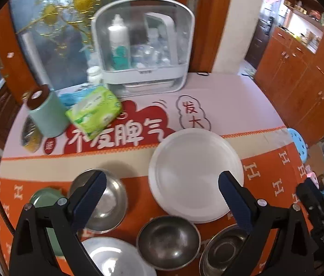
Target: Organize plates and bowls
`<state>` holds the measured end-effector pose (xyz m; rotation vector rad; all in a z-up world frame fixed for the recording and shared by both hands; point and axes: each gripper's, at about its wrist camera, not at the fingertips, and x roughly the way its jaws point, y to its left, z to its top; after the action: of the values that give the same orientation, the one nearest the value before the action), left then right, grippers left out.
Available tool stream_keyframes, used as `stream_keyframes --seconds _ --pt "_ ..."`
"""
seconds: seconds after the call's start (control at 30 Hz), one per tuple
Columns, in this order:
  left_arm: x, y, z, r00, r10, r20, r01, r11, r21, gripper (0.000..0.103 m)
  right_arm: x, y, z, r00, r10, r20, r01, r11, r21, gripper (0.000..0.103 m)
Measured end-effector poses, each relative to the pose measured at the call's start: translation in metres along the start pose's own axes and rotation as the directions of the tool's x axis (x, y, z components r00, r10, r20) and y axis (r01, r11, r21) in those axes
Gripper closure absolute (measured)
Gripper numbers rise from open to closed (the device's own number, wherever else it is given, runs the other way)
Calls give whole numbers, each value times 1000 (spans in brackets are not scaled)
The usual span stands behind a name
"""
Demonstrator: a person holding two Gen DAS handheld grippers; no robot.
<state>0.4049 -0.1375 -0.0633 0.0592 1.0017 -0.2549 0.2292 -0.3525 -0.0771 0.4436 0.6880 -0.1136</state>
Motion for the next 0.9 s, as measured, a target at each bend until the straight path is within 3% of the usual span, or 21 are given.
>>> stream_keyframes --seconds 0.13,0.27,0.6,0.9 --pt "27 -4 1 998 -65 -8 65 996 52 6 26 -9 -10 996 25 -81 -22 999 37 9" --pt "61 -5 3 991 -112 -74 114 993 34 6 52 -17 -19 986 61 -156 -47 995 94 9" --pt "138 9 -1 972 -43 -232 45 999 6 6 101 -36 -36 960 97 -263 -49 982 185 10" --pt "170 16 -5 955 -26 -294 25 1000 -8 6 129 -52 -49 939 134 -316 -47 962 268 30"
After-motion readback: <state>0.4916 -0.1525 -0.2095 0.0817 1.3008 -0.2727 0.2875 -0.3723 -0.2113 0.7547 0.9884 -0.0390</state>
